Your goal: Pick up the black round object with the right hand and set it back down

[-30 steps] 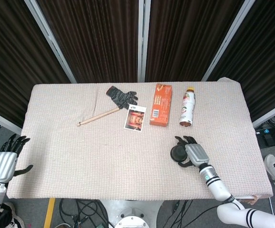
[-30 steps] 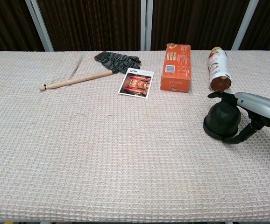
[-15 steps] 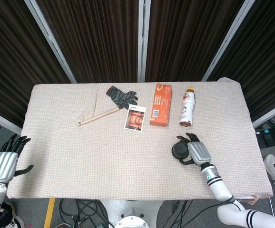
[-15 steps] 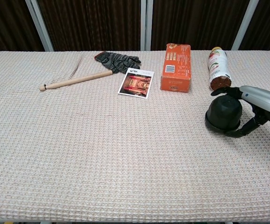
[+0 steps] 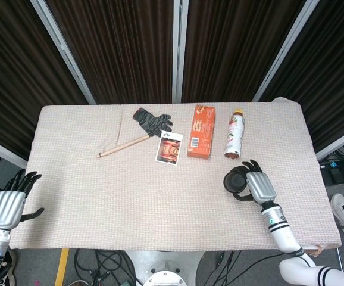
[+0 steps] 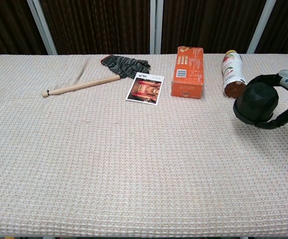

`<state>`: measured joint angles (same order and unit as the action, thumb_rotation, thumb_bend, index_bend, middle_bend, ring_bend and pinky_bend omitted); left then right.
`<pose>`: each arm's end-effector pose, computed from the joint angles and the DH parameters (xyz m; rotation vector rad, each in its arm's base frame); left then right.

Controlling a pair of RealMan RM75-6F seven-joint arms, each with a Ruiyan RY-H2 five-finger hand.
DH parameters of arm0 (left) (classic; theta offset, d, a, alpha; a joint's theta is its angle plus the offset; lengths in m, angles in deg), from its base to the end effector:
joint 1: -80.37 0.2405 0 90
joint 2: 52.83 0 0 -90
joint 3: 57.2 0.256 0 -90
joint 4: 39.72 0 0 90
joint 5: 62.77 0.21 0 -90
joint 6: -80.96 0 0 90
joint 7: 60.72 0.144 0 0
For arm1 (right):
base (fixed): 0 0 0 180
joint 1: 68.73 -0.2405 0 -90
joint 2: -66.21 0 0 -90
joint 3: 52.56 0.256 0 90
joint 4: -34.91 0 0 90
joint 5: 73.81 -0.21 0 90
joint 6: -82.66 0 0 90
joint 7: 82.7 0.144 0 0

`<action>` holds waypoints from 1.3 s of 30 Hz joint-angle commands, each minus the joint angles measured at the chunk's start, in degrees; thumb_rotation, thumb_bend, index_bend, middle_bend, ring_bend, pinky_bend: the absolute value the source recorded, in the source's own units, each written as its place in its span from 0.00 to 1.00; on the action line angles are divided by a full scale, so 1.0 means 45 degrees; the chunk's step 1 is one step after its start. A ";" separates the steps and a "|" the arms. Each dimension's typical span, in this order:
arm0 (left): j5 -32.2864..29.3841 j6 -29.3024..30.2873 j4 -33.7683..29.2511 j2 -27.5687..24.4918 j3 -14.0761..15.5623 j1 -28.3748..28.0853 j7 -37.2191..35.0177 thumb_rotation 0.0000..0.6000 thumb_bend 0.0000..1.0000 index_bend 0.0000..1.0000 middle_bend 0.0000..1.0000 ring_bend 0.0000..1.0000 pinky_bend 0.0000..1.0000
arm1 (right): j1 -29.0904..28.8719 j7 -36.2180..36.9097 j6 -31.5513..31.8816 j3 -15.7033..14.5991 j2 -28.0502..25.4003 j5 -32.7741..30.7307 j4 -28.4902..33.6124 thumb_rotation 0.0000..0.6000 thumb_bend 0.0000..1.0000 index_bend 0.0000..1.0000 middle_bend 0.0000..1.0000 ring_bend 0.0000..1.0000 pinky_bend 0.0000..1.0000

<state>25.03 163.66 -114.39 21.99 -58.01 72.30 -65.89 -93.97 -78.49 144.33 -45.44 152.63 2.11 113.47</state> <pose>-0.3431 0.1959 0.1156 -1.4793 -0.8878 -0.8854 -0.2562 -0.2922 0.0129 1.5854 -1.2259 1.0134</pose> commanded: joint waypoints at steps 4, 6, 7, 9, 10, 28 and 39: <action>0.0026 -0.0072 -0.0079 -0.0014 0.0034 -0.0038 0.0100 1.00 0.12 0.16 0.13 0.00 0.18 | -0.0034 -0.0094 -0.0205 0.0161 -0.0167 -0.0364 0.0193 1.00 0.14 0.45 0.48 0.12 0.00; 0.0042 -0.0002 -0.0148 -0.0070 0.0031 -0.0013 0.0125 1.00 0.12 0.16 0.13 0.00 0.18 | -0.0285 -0.0158 -0.0488 0.0315 -0.0060 -0.0460 0.0351 1.00 0.14 0.45 0.48 0.12 0.00; 0.0037 0.0079 -0.0191 -0.0104 0.0012 0.0018 0.0139 1.00 0.12 0.16 0.13 0.00 0.18 | -0.0557 -0.0330 -0.0698 0.0412 0.0075 -0.0402 0.0487 1.00 0.15 0.45 0.48 0.12 0.00; -0.0019 0.0158 -0.0267 -0.0157 -0.0025 0.0067 0.0140 1.00 0.12 0.16 0.13 0.00 0.18 | -0.1122 -0.0810 -0.0925 0.0628 0.0283 -0.0097 0.0916 1.00 0.15 0.45 0.48 0.12 0.00; -0.0038 0.0164 -0.0294 -0.0180 -0.0035 0.0074 0.0147 1.00 0.12 0.16 0.13 0.00 0.18 | -0.1333 -0.1062 -0.0848 0.0769 0.0352 0.0090 0.1176 1.00 0.15 0.45 0.48 0.12 0.00; 0.0028 0.0075 -0.0269 -0.0160 -0.0018 0.0000 0.0082 1.00 0.12 0.16 0.13 0.00 0.18 | -0.1991 -0.4153 -0.1287 0.0733 0.1419 -0.1498 0.1201 1.00 0.16 0.45 0.48 0.11 0.00; -0.0013 -0.0211 -0.0246 -0.0015 0.0005 -0.0145 0.0263 1.00 0.12 0.16 0.13 0.00 0.18 | -0.0935 -0.2662 0.1578 0.0828 -0.0576 0.0843 0.3689 1.00 0.15 0.45 0.48 0.12 0.00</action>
<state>24.98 162.71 -115.50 21.92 -57.99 71.64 -64.71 -99.80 -92.93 151.70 -41.41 151.83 7.04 129.89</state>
